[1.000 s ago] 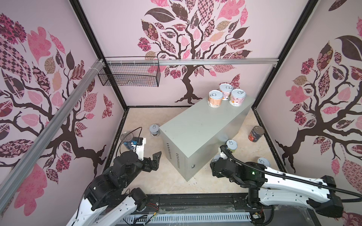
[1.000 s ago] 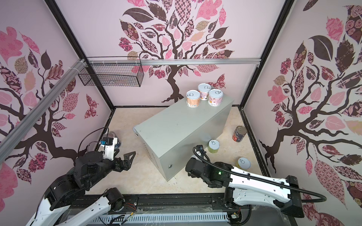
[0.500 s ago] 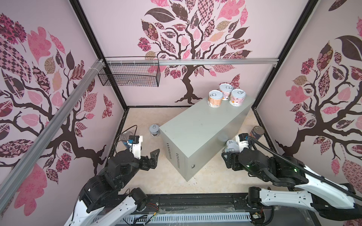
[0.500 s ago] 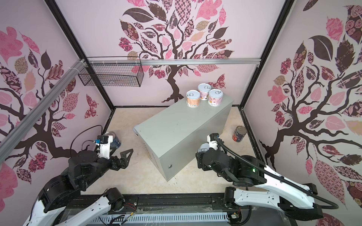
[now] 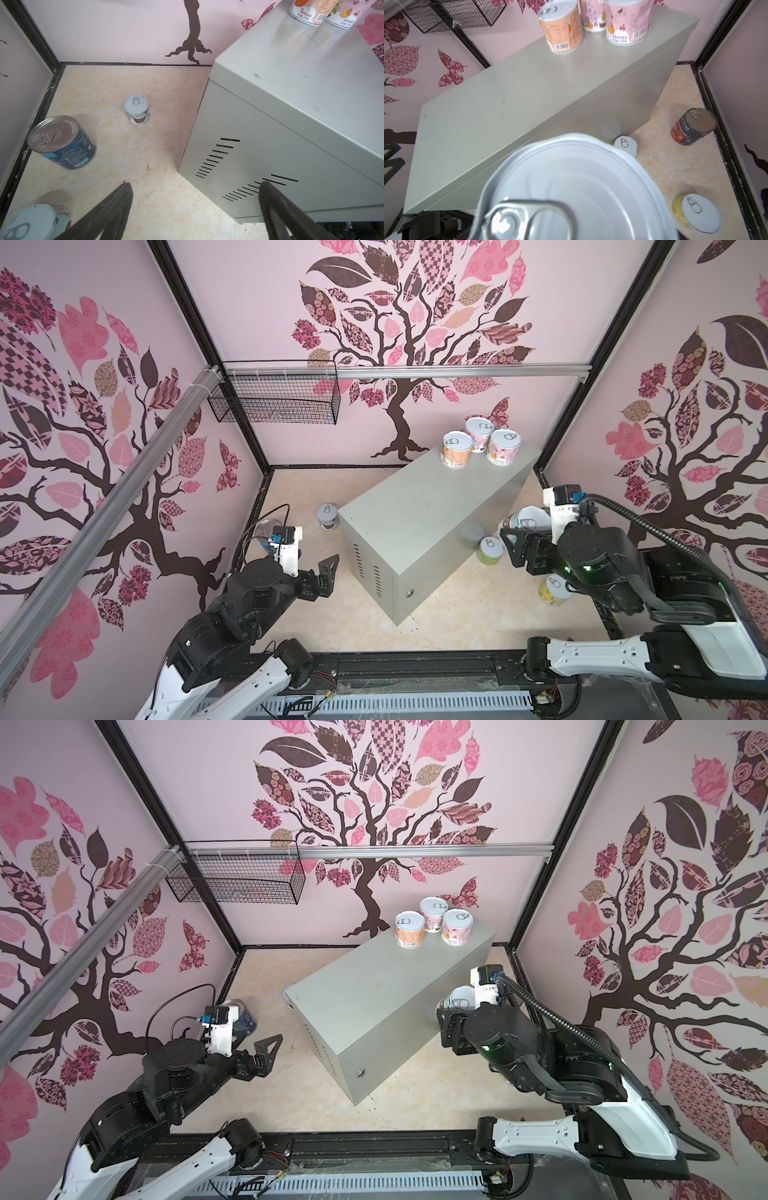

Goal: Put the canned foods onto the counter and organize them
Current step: 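Lift the silver-lidded can with the right gripper up over the box top, then carry the silver-lidded can with the right gripper toward the cans on the box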

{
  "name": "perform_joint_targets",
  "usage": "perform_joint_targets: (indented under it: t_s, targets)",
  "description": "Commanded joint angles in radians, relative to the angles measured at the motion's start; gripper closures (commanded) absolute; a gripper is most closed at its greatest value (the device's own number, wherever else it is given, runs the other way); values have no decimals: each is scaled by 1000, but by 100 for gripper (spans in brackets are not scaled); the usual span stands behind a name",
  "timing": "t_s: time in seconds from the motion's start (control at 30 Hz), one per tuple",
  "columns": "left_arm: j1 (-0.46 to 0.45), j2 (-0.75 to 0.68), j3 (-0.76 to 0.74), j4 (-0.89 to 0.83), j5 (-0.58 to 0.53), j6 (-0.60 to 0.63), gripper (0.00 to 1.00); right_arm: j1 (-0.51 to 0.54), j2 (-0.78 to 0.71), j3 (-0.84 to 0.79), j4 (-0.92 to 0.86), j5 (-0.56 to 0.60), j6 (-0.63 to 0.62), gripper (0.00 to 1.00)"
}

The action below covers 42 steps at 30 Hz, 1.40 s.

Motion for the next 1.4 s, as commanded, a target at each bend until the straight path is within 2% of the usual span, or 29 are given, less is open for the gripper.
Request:
perform_joint_targets:
  t_s: [0.0,0.1,0.17,0.33,0.47,0.6,0.77,0.93,1.37]
  targets:
    - [5,-10,-5,30,27,-9,2,3,76,152,-59,115,-75,47]
    - [5,-5,-5,30,28,-1,2,-9,140,254,-54,138,-129,47]
    - [5,-2,-3,27,28,7,2,-67,182,307,-45,125,-181,47]
    - [4,7,-6,33,39,21,2,-398,225,279,119,-161,-354,45]
    - [5,16,-12,48,47,21,2,-465,280,231,216,-178,-399,44]
    - [5,23,-27,58,71,18,2,-589,347,254,280,-330,-413,44]
    - [5,18,-19,38,37,42,2,-635,427,286,307,-367,-435,44]
    - [5,21,-24,39,49,43,2,-706,481,289,336,-442,-443,44]
    - [5,59,-16,44,36,79,2,-767,602,369,338,-461,-492,40]
